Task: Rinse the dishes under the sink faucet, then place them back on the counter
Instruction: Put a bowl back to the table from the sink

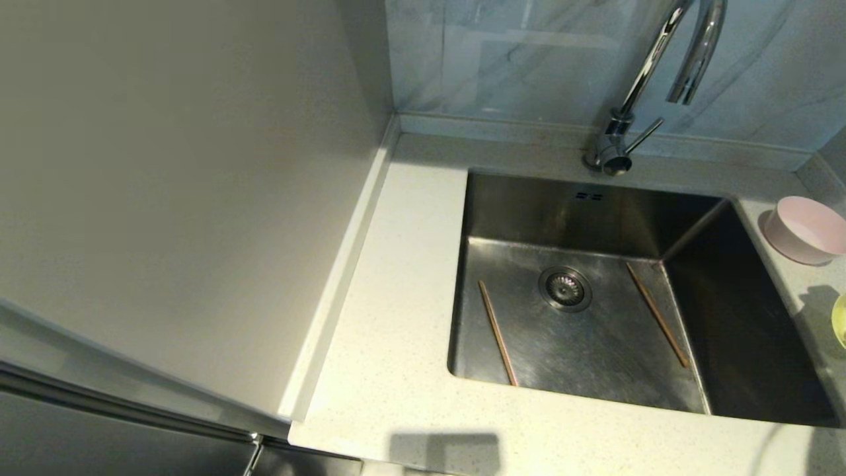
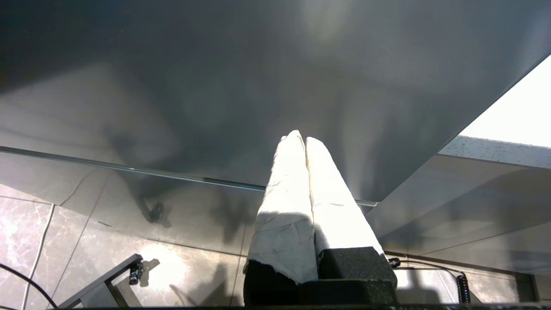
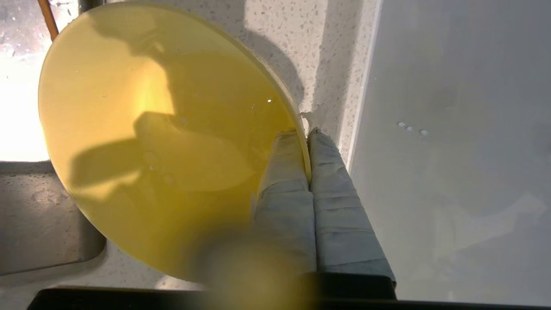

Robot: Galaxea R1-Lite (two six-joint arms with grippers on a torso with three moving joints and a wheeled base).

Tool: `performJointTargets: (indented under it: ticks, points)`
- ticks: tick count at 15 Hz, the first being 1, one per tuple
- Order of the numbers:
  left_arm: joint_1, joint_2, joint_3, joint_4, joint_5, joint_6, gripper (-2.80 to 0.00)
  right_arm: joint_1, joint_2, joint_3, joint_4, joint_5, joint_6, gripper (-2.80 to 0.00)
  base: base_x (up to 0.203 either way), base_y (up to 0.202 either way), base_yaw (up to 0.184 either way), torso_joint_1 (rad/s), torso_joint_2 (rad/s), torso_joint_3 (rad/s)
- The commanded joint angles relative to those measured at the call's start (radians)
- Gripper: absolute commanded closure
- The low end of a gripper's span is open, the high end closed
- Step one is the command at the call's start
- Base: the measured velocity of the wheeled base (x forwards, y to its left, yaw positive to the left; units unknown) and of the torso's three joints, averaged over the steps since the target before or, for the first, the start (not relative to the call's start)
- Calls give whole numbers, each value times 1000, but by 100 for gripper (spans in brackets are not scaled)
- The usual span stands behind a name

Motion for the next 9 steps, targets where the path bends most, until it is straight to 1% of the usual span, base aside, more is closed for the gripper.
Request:
performJointTargets:
  ticks: [1,9]
  points:
    - [0,-3,0,0,0,0,0,0,36,-4,-3,-1,-4,0,0,0,0,0,0,0]
    - [0,-3,0,0,0,0,0,1,116,-40,-28,-5,-10,0,0,0,0,0,0,0]
